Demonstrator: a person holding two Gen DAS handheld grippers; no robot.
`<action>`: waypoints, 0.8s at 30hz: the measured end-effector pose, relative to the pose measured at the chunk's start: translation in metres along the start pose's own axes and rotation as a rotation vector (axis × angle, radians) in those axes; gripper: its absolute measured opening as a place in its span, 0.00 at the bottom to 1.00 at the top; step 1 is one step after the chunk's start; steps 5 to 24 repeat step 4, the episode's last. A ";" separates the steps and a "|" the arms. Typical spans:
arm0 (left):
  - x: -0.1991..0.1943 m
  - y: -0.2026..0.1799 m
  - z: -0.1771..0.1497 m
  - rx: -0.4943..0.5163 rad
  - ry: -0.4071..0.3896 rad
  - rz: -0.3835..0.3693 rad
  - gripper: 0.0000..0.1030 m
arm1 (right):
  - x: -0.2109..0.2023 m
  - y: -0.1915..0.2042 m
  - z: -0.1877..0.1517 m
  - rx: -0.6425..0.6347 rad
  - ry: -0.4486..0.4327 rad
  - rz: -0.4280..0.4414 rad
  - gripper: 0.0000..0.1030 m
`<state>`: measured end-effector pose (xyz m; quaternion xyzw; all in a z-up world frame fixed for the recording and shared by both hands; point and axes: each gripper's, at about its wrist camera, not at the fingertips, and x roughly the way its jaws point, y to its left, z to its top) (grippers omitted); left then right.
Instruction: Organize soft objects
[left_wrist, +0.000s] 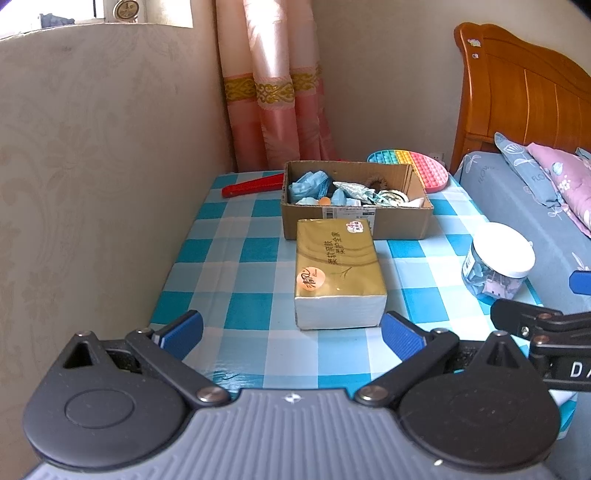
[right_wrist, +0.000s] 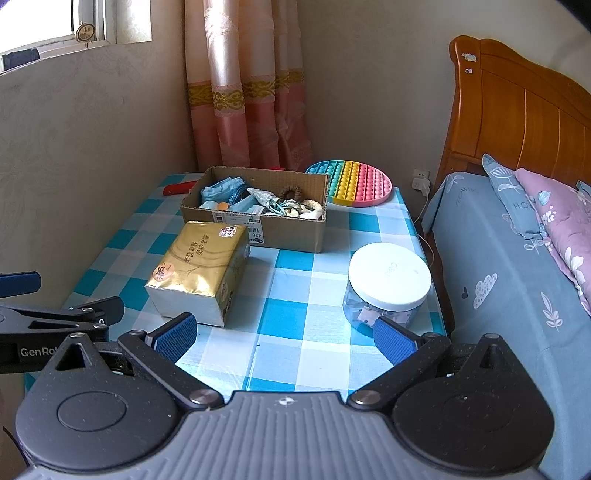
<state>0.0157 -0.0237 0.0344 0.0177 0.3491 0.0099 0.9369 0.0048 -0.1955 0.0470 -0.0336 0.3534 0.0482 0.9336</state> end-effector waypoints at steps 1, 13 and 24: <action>0.000 0.000 0.000 0.000 0.001 -0.001 0.99 | 0.000 0.000 0.000 0.001 0.000 -0.001 1.00; 0.000 0.000 0.000 0.000 0.001 -0.002 0.99 | 0.000 0.000 0.000 0.001 0.000 0.000 1.00; 0.000 0.000 0.000 0.000 0.001 -0.002 0.99 | 0.000 0.000 0.000 0.001 0.000 0.000 1.00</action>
